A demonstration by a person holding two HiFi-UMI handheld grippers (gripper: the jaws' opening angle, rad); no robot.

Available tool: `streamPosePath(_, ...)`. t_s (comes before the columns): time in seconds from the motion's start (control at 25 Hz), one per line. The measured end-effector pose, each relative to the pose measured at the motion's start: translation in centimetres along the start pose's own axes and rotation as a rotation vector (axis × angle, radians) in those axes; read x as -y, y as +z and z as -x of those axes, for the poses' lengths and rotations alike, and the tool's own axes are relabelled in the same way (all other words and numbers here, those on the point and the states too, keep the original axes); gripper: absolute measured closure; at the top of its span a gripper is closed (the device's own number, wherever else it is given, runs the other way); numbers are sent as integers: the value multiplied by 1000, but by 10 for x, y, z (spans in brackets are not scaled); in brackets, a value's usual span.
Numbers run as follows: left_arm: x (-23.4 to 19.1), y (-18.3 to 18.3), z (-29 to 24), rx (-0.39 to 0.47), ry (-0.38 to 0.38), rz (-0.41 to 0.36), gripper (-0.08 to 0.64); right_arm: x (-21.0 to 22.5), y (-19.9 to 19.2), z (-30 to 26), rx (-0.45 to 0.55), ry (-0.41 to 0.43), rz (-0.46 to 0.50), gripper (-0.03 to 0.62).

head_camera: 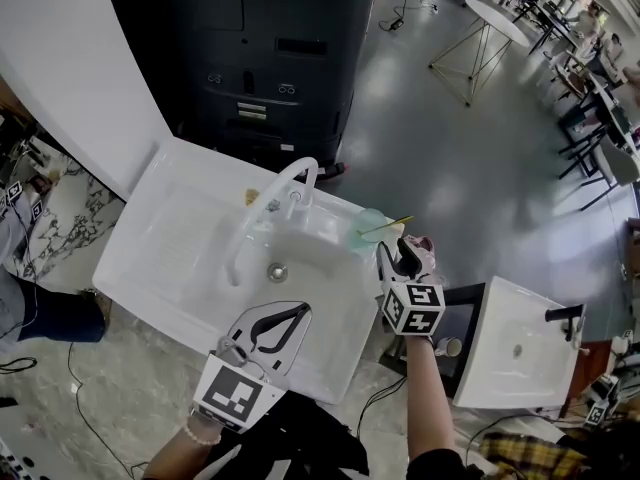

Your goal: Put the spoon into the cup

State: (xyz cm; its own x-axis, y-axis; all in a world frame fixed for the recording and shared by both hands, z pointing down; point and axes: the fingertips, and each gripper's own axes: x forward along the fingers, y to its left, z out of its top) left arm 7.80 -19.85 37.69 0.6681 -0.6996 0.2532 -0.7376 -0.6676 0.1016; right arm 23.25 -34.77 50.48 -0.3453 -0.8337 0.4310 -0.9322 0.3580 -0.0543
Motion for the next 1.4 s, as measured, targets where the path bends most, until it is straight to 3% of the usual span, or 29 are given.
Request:
streamPosePath(0.4, 5, 1, -3, 5, -26, -2, 561, -20, -5, 42, 46, -19, 23, 449)
streamPosePath(0.64, 9, 0, -4, 18, -49, -34, 561, -33, 11, 73, 125, -53, 30, 591)
streamPosePath(0.88, 15, 9, -1, 37, -57, -30, 560, -52, 24, 101, 159, -27, -15, 591)
streamPosePath(1.08, 20, 15, 1, 59, -68, -66, 560, -68, 31, 125, 164, -12, 54, 591)
streamPosePath(1.4, 27, 27, 2, 84, -82, -106, 560, -77, 45, 160, 222, -29, 81, 591)
